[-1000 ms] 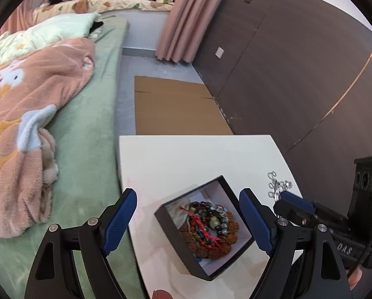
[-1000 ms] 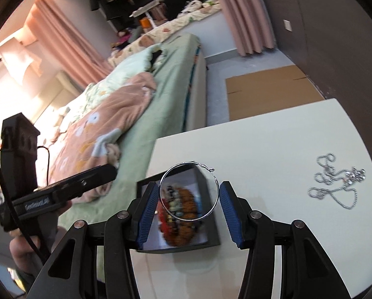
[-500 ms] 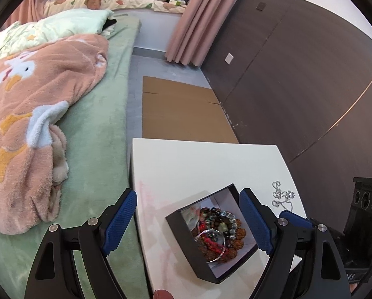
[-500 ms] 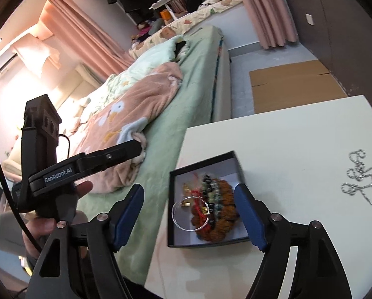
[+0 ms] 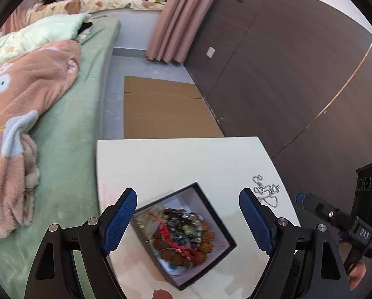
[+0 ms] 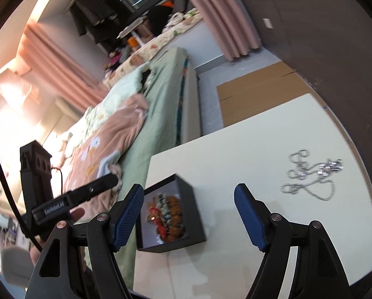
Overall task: Organize jewelry
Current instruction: 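Move both grippers back to the silver chain necklace, then grasp the silver chain necklace with the left gripper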
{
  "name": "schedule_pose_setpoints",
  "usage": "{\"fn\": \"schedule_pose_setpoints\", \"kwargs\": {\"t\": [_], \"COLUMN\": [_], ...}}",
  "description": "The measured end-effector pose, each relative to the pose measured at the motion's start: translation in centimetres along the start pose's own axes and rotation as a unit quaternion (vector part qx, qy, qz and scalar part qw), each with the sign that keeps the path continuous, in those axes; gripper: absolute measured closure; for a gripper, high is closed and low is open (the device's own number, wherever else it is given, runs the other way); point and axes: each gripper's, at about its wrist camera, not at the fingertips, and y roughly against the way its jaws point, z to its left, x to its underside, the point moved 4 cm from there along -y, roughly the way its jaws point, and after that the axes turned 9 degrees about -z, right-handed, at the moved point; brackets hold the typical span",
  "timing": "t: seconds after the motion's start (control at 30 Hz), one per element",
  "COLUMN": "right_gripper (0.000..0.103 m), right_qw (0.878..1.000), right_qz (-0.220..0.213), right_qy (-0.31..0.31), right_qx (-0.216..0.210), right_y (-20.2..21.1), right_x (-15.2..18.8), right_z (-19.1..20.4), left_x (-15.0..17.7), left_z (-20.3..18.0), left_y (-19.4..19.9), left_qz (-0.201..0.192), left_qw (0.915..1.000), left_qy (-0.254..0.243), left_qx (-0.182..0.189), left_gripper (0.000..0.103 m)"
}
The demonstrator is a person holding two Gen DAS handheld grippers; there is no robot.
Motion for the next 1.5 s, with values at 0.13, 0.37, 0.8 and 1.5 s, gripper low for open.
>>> {"fn": "schedule_pose_setpoints", "kwargs": {"t": [0.13, 0.37, 0.8, 1.5], "right_gripper": [0.028, 0.028, 0.028, 0.028], "right_qw": [0.999, 0.993, 0.978, 0.958], "right_qz": [-0.004, -0.003, 0.000, -0.002], "right_qy": [-0.023, -0.065, -0.143, -0.228], "right_qx": [0.038, 0.094, 0.150, 0.173], "right_y": [0.8, 2.1, 5.1, 7.2], "right_x": [-0.6, -1.1, -1.1, -1.5], "right_z": [-2.5, -6.8, -13.6, -20.0], "left_x": [0.1, 0.5, 2.0, 5.6], "left_z": [-1.6, -5.3, -11.2, -18.2], "left_y": [-0.8, -2.5, -7.0, -13.8], "left_qz": [0.001, 0.008, 0.027, 0.084], "left_qw": [1.0000, 0.9994, 0.9966, 0.9836], "left_qy": [-0.007, -0.026, -0.064, -0.144], "left_qx": [0.007, 0.024, 0.046, 0.069], "left_gripper": [0.018, 0.018, 0.019, 0.035]}}
